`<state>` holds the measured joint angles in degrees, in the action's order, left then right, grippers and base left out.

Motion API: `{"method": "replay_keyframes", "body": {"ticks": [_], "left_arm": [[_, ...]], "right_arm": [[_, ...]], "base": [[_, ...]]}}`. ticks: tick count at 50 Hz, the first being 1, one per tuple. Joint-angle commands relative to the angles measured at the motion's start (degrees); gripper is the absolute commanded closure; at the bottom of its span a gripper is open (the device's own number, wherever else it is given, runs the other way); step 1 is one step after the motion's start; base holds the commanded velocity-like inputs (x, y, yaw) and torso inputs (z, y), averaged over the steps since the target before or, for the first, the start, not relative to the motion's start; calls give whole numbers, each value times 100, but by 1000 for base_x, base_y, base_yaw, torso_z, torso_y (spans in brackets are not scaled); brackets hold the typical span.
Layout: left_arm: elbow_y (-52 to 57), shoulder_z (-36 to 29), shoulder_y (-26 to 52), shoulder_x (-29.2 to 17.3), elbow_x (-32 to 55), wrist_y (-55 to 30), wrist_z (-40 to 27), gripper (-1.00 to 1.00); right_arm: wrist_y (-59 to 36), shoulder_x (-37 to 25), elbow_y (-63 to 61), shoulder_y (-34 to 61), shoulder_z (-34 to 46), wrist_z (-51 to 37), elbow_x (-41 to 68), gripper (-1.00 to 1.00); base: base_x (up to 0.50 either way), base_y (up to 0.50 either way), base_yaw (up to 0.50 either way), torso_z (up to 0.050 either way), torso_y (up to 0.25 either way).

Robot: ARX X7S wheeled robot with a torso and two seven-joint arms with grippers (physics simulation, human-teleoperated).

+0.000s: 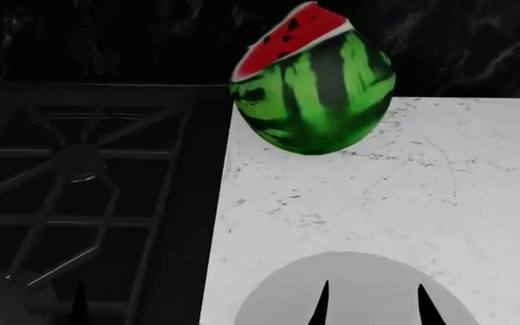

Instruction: Pick the shrimp from the counter and place it in the microwave.

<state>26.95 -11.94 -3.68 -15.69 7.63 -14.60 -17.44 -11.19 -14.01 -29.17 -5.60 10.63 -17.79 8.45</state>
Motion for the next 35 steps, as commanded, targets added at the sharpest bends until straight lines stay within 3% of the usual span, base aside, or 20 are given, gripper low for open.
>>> {"method": "replay_keyframes", "body": {"ticks": [1, 16, 26, 35], "left_arm": [[-266, 115, 68, 167, 237, 95, 210, -100], [-291, 62, 54, 143, 243, 142, 151, -100], [-310, 2, 160, 173, 225, 59, 74, -100], [-279, -12, 167, 150, 246, 2, 34, -100]], "right_arm": [[-36, 65, -3, 45, -45, 39, -93, -100], [-398, -120, -229, 111, -47, -30, -40, -100], [-3179, -934, -1532, 1011, -549, 88, 477, -100], [-5809, -1486, -2256, 2306, -1313, 637, 1682, -100]], "base": [[164, -179, 0, 0, 0], [66, -31, 0, 0, 0], [2, 0, -2, 0, 0], [0, -1, -2, 0, 0]]}}
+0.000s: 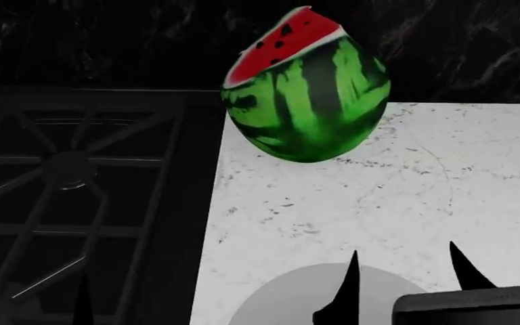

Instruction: Pick the shrimp from the counter and place it in the microwave.

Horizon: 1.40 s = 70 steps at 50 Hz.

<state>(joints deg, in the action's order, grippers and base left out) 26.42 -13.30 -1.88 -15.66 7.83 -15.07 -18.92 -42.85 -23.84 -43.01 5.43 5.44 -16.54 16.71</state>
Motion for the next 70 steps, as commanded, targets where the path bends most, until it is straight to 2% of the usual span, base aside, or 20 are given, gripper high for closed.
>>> {"method": "replay_keyframes", "body": {"ticks": [1, 4, 7, 9, 11, 18, 23, 28, 30, 40, 46, 52, 65, 70], "left_arm": [[-217, 123, -20, 142, 226, 48, 176, -100], [-224, 135, -32, 127, 236, 63, 165, -100], [-278, 137, -9, 124, 238, 80, 156, -100], [-308, 126, -12, 117, 230, 109, 159, -100], [-334, 136, 36, 111, 254, 81, 163, -100], [-346, 123, 93, 88, 263, 60, 152, -100], [-347, 118, 102, 74, 284, 65, 157, -100], [-404, 119, 89, 49, 268, 142, 152, -100], [-491, 132, 119, 57, 291, 186, 163, -100], [-497, 138, 156, 21, 295, 155, 119, -100], [-380, 128, 109, -5, 310, 96, 84, -100], [-360, 126, 44, -16, 318, 125, 55, -100], [-368, 91, 72, -36, 329, 110, 23, -100], [-388, 78, 95, -38, 342, 112, 20, -100]], "right_arm": [[-2878, -527, -933, 1325, -857, 555, 968, -100], [-4056, -643, -1178, 2025, -1102, 718, 1423, -100], [-4702, -817, -1163, 2489, -1217, 794, 1866, -100], [-4710, -1237, -850, 2745, -1265, 123, 2977, -100], [-4708, -1758, -322, 3162, -1159, -876, 4619, -100], [-4684, -2620, 987, 4682, 197, -2202, 6842, -100], [-4654, -2886, 1665, 5468, 1253, -2494, 7811, -100], [-4659, -3016, 2117, 6381, 2348, -2452, 8143, -100], [-4684, -3049, 2260, 6710, 2857, -2044, 8007, -100], [-4668, -3082, 2575, 7523, 4190, -1199, 7824, -100], [-4610, -3135, 2619, 7800, 4600, -1091, 7989, -100], [-4522, -3176, 2509, 7915, 4925, -1348, 8320, -100], [-4018, -3219, 2318, 7811, 5148, -1745, 9119, -100], [-3972, -3194, 2312, 7712, 5233, -1743, 9097, -100]], "base": [[0, 0, 0, 0, 0], [0, -1, -2, 0, 0], [0, -1, -2, 0, 0], [5, -1, -3, 0, 0], [5, 0, -2, 0, 0], [3, 0, -2, 0, 0], [4, 0, -2, 0, 0], [4, 0, -1, 0, 0], [5, 0, -2, 0, 0], [4, 0, -1, 0, 0], [4, 0, -1, 0, 0], [0, 0, 0, 0, 0], [0, 0, 1, 0, 0], [0, 0, 1, 0, 0]]}}
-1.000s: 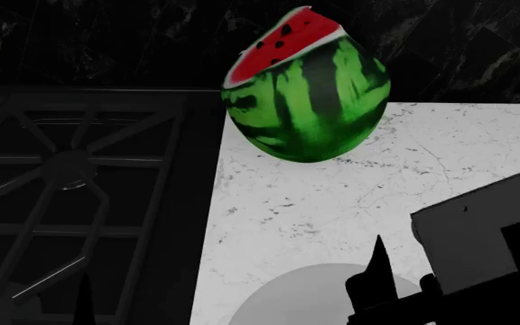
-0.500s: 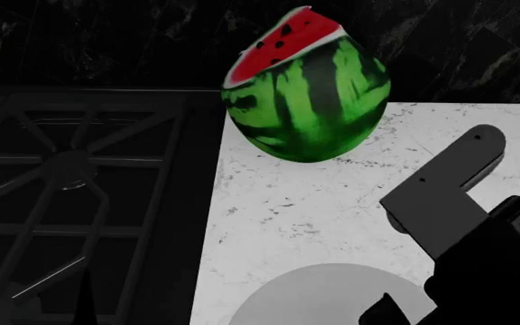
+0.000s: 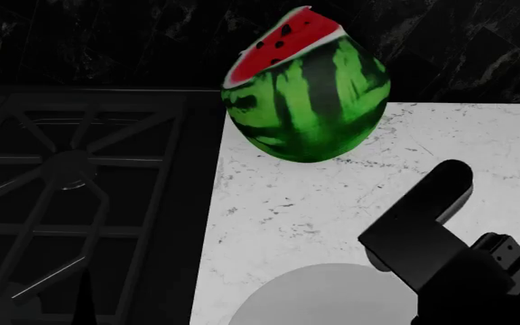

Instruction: Pick the shrimp from the counter and place it in the microwave.

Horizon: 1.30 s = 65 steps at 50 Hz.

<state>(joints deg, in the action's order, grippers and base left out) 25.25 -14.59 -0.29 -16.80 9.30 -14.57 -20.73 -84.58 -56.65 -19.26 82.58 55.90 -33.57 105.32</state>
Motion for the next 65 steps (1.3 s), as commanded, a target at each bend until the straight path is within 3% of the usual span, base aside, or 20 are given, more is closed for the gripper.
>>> {"method": "replay_keyframes", "body": {"ticks": [1, 55, 65], "left_arm": [[-277, 206, -61, 74, 193, 67, 198, -100], [-165, 136, -94, -7, 249, -6, -7, -100], [-118, 97, -103, -35, 143, -32, -104, -100]], "right_arm": [[214, 94, -41, -3, 192, -32, 245, -100], [602, 175, -177, -848, 929, -252, 330, -100], [731, 257, -104, -1166, 990, 89, -192, -100]], "base": [[0, 0, 0, 0, 0], [1, 1, 1, 0, 0], [0, 0, 1, 0, 0]]}}
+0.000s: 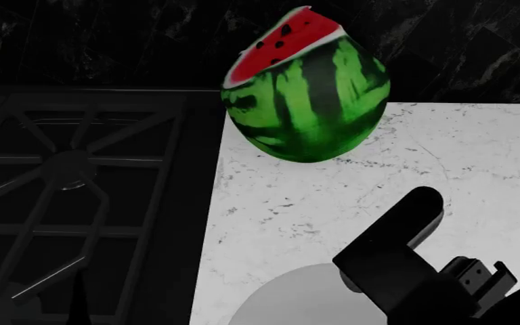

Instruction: Pick the shrimp from the counter and place it in the microwave.

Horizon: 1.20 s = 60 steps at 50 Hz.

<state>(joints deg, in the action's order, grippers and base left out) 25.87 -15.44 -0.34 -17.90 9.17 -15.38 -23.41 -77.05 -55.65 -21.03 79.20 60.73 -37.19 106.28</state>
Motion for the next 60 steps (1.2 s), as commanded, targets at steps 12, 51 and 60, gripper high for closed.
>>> {"method": "replay_keyframes", "body": {"ticks": [12, 51, 60], "left_arm": [[-162, 177, -110, 40, 184, 46, 146, -100], [-210, 116, -26, -14, 234, 55, 100, -100], [-257, 110, -34, -32, 243, 102, 96, -100]], "right_arm": [[191, 148, 35, -1167, 598, 593, -470, -100], [267, -353, -525, 1160, -30, -888, 1652, 100], [1038, -742, -935, 894, -509, -802, 1374, 100]], "base": [[-1, 0, 1, 0, 0], [0, 1, 2, 0, 0], [2, 0, -2, 0, 0]]}}
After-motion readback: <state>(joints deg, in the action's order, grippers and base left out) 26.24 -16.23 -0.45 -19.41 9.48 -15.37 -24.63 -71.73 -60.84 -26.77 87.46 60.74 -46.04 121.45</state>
